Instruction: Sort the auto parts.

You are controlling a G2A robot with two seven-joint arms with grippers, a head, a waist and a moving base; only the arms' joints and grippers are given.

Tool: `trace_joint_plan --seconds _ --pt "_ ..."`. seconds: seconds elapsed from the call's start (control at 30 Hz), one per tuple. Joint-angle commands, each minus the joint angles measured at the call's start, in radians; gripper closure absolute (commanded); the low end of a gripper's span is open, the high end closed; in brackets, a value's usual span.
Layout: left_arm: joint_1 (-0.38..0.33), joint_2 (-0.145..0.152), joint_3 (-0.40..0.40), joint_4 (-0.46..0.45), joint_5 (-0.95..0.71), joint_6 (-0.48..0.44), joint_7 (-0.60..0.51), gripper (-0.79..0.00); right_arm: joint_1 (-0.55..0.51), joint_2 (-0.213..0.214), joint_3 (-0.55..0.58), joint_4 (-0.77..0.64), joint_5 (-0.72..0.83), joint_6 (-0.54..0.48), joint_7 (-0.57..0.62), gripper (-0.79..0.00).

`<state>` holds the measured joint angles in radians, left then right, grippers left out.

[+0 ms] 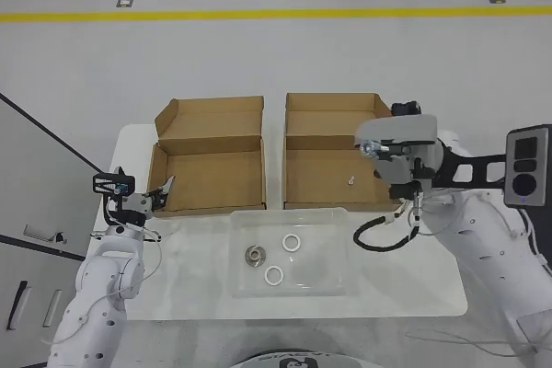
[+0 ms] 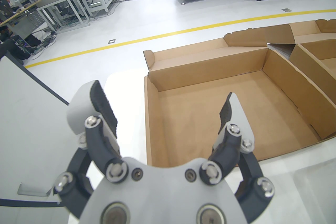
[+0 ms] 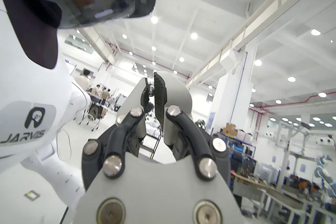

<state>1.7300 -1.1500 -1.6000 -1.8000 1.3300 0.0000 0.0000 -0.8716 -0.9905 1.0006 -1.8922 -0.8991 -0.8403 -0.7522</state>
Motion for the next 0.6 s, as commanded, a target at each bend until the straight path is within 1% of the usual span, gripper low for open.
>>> trace_joint_plan --seconds 0.0,0.1,0.23,0.37,0.47,0.57 --pt "0.000 0.000 0.000 0.000 0.000 0.000 0.000 -0.785 0.019 0.003 0.026 0.040 0.034 -0.028 0.088 0.000" --pt "0.000 0.000 0.000 0.000 0.000 0.000 0.000 -0.785 0.043 0.007 0.048 0.092 0.073 -0.083 0.199 0.000" --pt "0.000 0.000 0.000 0.000 0.000 0.000 0.000 -0.785 0.078 0.013 0.051 0.153 0.119 -0.172 0.347 0.000" --pt "0.000 0.000 0.000 0.000 0.000 0.000 0.000 -0.785 0.134 0.029 -0.009 0.162 0.184 -0.172 0.510 0.000" --pt "0.000 0.000 0.000 0.000 0.000 0.000 0.000 -0.785 0.187 0.048 -0.055 0.173 0.250 -0.172 0.596 0.000" --pt "0.000 0.000 0.000 0.000 0.000 0.000 0.000 -0.785 0.239 0.066 -0.101 0.183 0.285 -0.172 0.670 0.000"
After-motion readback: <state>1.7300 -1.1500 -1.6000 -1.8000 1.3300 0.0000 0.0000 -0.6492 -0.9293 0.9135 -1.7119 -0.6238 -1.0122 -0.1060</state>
